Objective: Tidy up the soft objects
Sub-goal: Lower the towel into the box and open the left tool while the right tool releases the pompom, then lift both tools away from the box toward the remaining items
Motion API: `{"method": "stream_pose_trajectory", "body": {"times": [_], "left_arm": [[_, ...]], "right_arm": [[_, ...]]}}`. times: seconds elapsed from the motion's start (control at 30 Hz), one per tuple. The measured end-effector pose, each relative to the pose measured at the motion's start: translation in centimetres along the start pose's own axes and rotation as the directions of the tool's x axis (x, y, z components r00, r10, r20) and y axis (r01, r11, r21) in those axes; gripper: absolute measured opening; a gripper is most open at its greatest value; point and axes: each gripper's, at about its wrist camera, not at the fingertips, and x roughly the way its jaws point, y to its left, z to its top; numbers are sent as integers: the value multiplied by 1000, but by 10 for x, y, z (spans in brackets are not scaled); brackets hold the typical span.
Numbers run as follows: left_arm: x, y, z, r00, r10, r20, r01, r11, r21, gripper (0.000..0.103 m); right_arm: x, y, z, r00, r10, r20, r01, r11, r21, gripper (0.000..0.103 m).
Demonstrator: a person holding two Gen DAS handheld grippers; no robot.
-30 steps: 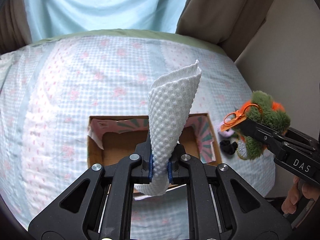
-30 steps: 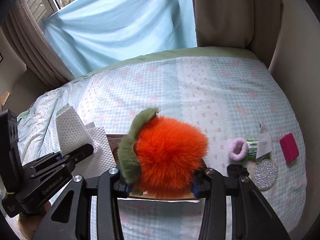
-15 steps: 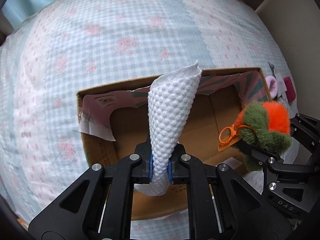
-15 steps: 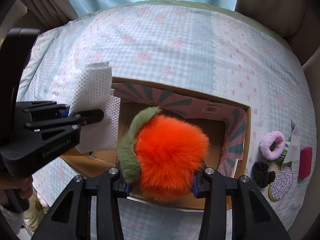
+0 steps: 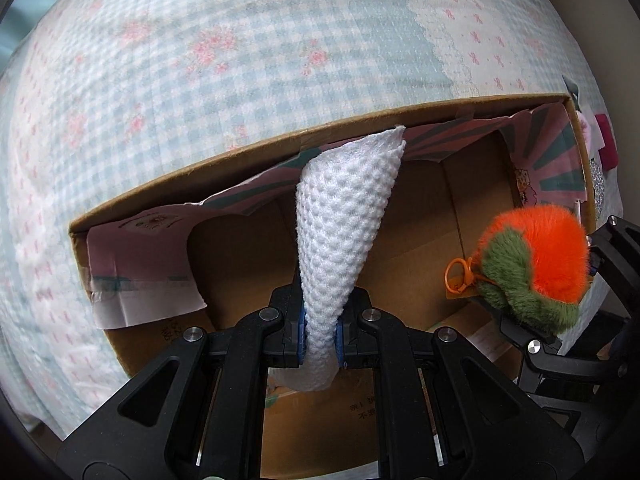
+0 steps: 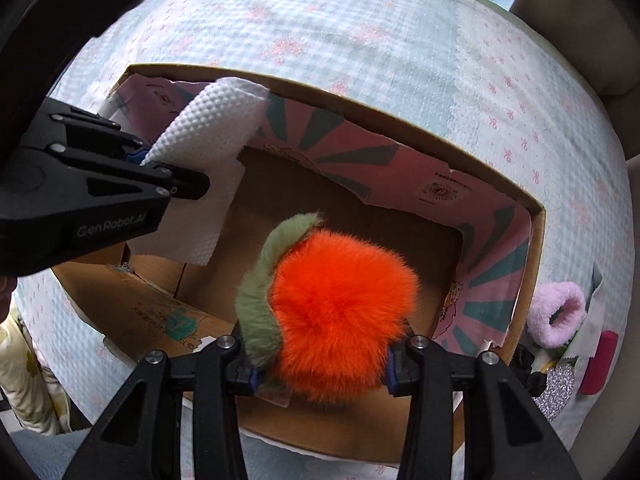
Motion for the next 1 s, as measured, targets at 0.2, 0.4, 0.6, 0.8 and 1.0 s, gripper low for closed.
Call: {"method": "stream_pose_trajectory", "body": {"times": [0.2,0.4,0.6,0.8,1.0], "left_arm": [[-10,-2,4,1000,-11,29,11,1000,13,103],[-12,2,-1,999,-25,31,24,1000,8,103],[-28,0,-15,998,-3,60,4,1000,-14,103],[-69,0,-38,991,5,132,0,999,-37,103],[-127,1,-72,979,10,206,9,996,-90,103]], "right_arm": [[7,1,-6,999,37,-11,-38,998,-42,103],[-1,-6,-26,996,75,57,-74,997,-21,103],[-15,-3,-38,996,48,78,-47,999,-10,103],[-45,4,-38,993,30,116,-29,1000,-10,103],[-97,12,-54,983,7,185,-11,1000,23,103]]}}
